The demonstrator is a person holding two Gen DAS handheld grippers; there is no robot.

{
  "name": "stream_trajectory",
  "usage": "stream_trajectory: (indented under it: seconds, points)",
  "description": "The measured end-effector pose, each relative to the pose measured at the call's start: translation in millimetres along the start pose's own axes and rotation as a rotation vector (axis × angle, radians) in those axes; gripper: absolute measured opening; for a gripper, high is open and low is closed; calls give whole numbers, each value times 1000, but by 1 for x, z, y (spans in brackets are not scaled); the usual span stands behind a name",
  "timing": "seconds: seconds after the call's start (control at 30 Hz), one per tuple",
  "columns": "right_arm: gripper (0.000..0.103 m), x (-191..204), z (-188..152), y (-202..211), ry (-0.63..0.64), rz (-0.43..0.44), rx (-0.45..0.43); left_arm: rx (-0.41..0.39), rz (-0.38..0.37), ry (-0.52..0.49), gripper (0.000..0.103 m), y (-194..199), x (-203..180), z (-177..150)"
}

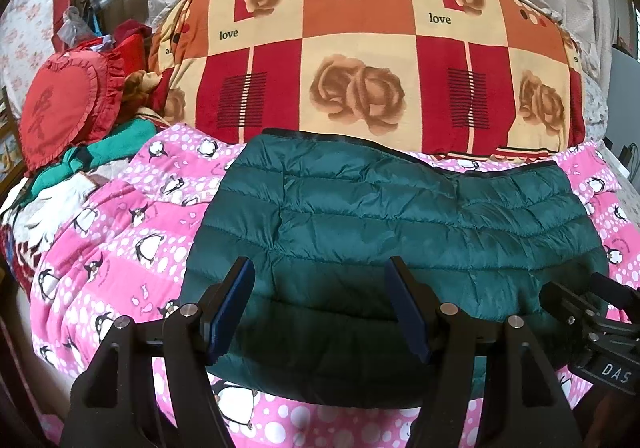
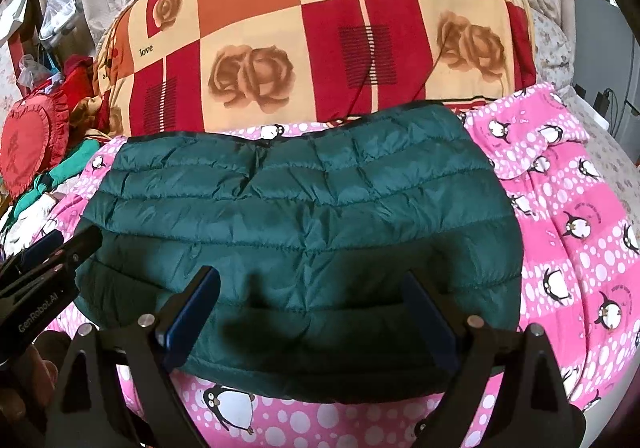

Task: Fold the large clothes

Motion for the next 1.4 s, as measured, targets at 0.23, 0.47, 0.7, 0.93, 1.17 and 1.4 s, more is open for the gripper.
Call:
stream_trajectory:
  seconds: [0.23, 0.47, 0.7, 0.93, 1.17, 1.4]
  points:
    - [95, 0, 0, -3, 5, -4, 6, 12, -1, 0, 38, -3, -3, -2]
    - [95, -3, -1, -9, 9, -12, 25, 26, -5, 1, 38, -8, -4, -2]
    - [95, -6, 0, -11, 7, -12, 30, 29, -11, -2, 38, -10, -6, -2]
    - [95, -6, 1, -14, 9, -9, 39, 44, -12, -6, 38, -14, -9, -3]
    - [95, -7, 2, -19, 4, -2, 42, 54, -16, -5, 38, -17, -9, -4]
    - [95, -5, 3, -21, 11, -2, 42, 62, -20, -2, 38, -20, -9, -4]
Point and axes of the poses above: each gripper's, at about its wrist camera, not at the fingertips, and y roughly against the way its jaws point, x to its left, z to its top, the point moved 1 cm from there along -y, roughly the way its jaws point, and after that the axes turned 14 degrees about z, right-handed, at the moved point
